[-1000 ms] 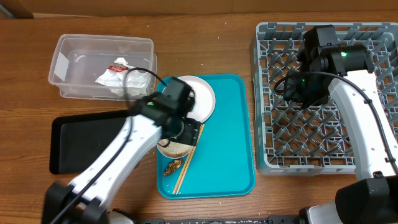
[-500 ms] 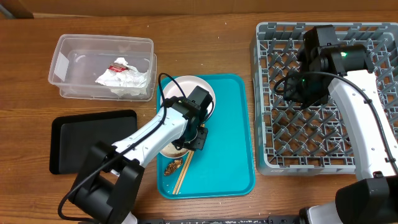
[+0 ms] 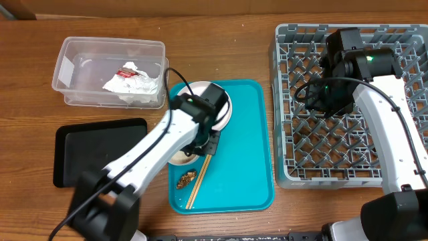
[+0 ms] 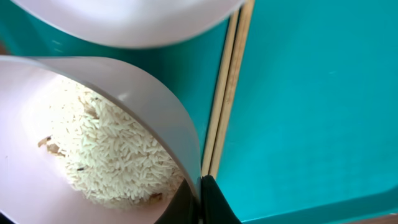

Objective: Sort waste into correct bins and load items into the dishwasher
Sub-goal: 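Tip the pink bowl over the black tray to pour out the rice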

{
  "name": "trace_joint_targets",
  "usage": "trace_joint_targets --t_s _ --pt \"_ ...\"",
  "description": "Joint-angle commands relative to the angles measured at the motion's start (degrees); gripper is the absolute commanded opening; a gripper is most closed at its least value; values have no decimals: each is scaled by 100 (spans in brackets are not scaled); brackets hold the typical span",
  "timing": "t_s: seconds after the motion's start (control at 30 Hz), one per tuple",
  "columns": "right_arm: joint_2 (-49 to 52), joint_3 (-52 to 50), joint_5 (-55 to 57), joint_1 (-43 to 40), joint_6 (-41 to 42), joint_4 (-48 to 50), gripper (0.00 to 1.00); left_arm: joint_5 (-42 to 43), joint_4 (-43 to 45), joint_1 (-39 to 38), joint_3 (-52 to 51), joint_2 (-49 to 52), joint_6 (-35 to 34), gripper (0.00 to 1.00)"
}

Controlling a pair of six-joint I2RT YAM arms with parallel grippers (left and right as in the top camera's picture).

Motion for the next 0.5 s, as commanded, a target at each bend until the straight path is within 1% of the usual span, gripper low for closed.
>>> trace_joint_targets --t_s 0.0,0.07,0.17,0.3,0.47 --pt "-7 39 55 4 -7 13 43 -201 -125 426 345 -929 -140 4" --pt "-7 39 52 4 -22 11 43 -35 -227 822 345 -1169 -101 4" --pt "-7 39 52 4 -22 11 43 673 -323 1646 341 -1414 455 4" --pt "-7 39 52 4 -24 0 43 1908 -315 2957 317 -1453 1338 4" --pt "-7 39 52 4 -24 -7 43 3595 -249 4489 52 -1191 2417 4"
